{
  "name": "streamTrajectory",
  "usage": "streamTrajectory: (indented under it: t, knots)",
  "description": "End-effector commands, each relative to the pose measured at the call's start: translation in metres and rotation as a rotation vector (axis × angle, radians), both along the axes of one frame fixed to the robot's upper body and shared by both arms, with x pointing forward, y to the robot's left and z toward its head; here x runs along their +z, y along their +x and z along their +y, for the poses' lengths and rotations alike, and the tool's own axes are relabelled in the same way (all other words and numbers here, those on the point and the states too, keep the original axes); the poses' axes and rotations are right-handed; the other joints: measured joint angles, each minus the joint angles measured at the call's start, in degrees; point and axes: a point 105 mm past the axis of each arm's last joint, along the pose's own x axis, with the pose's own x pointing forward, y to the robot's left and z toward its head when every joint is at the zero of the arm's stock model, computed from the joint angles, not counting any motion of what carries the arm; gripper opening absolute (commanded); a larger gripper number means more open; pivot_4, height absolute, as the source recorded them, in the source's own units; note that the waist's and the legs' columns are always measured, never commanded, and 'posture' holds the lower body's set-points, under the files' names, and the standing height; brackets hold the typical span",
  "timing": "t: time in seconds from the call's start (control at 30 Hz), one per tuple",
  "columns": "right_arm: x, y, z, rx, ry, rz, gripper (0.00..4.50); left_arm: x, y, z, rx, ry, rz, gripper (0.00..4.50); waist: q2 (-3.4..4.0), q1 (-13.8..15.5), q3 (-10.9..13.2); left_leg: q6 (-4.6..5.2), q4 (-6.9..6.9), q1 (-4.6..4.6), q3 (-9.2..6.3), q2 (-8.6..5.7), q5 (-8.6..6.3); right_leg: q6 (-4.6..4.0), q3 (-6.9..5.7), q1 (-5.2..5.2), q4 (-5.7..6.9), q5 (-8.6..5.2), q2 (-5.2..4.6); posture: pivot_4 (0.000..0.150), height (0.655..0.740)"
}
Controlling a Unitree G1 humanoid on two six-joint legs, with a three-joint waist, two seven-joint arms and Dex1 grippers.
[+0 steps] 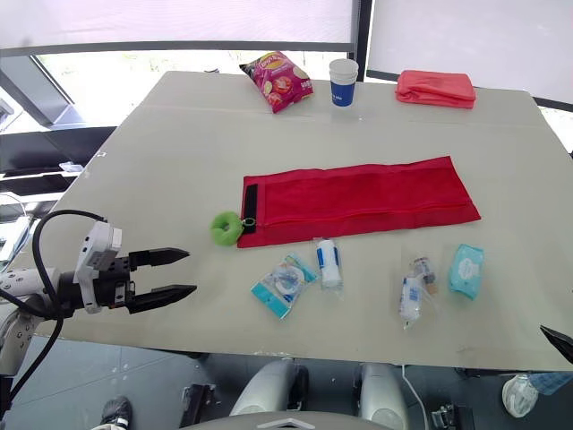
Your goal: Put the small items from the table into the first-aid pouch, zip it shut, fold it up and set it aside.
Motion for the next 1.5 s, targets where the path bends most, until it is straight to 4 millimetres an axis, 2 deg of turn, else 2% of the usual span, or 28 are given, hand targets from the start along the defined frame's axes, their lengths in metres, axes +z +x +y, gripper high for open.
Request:
streamTrajectory:
  t: [0.03,0.1,0.27,0.47,0.67,0.87,1.07,1.23,1.37,1.5]
  knots:
    - [0.016,0.005,0.006,0.017,-0.012,-0.069,4.50,0.007,0.004,-0.007,-0.017,0.011,-0.028,4.41,0.00,0.0,0.0,0.00,0.00,0.00,0.00,0.00,0.00,0.00,0.00,0.00,0.00,0.00,0.00,0.150,0.7400]
    - [0.023,0.016,0.021,0.064,0.006,-0.106,4.50,0.007,0.008,-0.013,-0.010,0.004,-0.020,4.41,0.02,0.0,0.0,0.00,0.01,0.01,0.00,0.00,0.00,0.00,0.00,0.01,0.01,0.00,0.00,0.150,0.7400]
    - [0.046,0.035,0.078,0.256,0.073,-0.158,4.50,0.019,0.017,-0.034,-0.007,-0.059,0.094,4.41,0.02,0.0,0.0,0.00,0.10,0.04,0.00,0.02,0.01,0.09,-0.04,0.05,0.05,0.08,0.00,0.150,0.7400]
    - [0.063,0.030,0.148,0.552,0.129,-0.103,4.50,0.028,0.022,-0.058,-0.068,-0.046,0.314,4.41,-0.03,0.2,0.0,0.00,0.13,-0.08,-0.10,0.01,0.02,0.15,-0.25,0.06,0.03,0.10,0.04,0.150,0.7400]
    - [0.071,0.028,0.188,0.686,0.132,-0.100,4.50,0.023,0.035,-0.078,-0.156,-0.021,0.460,4.41,-0.27,0.1,0.1,0.00,0.22,-0.07,-0.12,-0.05,0.03,0.41,-0.30,0.15,0.02,0.24,0.17,0.150,0.7400]
    - [0.075,0.020,0.199,0.678,0.137,-0.110,4.50,0.007,0.046,-0.104,-0.239,0.014,0.580,4.41,-0.35,0.3,0.2,-0.01,0.69,-0.26,-0.21,-0.05,0.04,0.49,-0.35,0.18,0.07,0.26,0.28,0.150,0.7400]
    - [0.077,0.012,0.200,0.633,0.130,-0.118,4.50,-0.012,0.059,-0.116,-0.234,0.093,0.630,4.41,-0.43,0.3,0.2,0.28,1.26,-0.64,-0.29,-0.06,-0.13,0.89,-0.28,0.13,0.09,0.49,0.58,0.150,0.7400]
    - [0.078,0.007,0.196,0.575,0.134,-0.130,4.50,-0.015,0.055,-0.132,-0.256,0.064,0.719,4.41,-0.44,0.4,0.2,0.33,1.32,-0.67,-0.30,-0.06,-0.15,0.94,-0.24,0.13,0.09,0.52,0.52,0.150,0.7400]
    - [0.079,0.006,0.194,0.541,0.141,-0.146,4.50,-0.016,0.053,-0.138,-0.259,0.044,0.736,3.37,-0.44,0.3,0.2,0.33,1.33,-0.69,-0.30,-0.06,-0.15,0.94,-0.20,0.12,0.08,0.52,0.40,0.150,0.7400]
    - [0.077,0.007,0.194,0.531,0.144,-0.146,4.50,-0.018,0.048,-0.145,-0.258,0.029,0.746,1.44,-0.44,0.2,0.2,0.34,1.34,-0.70,-0.32,-0.06,-0.16,0.94,-0.21,0.11,0.12,0.53,0.35,0.150,0.7400]
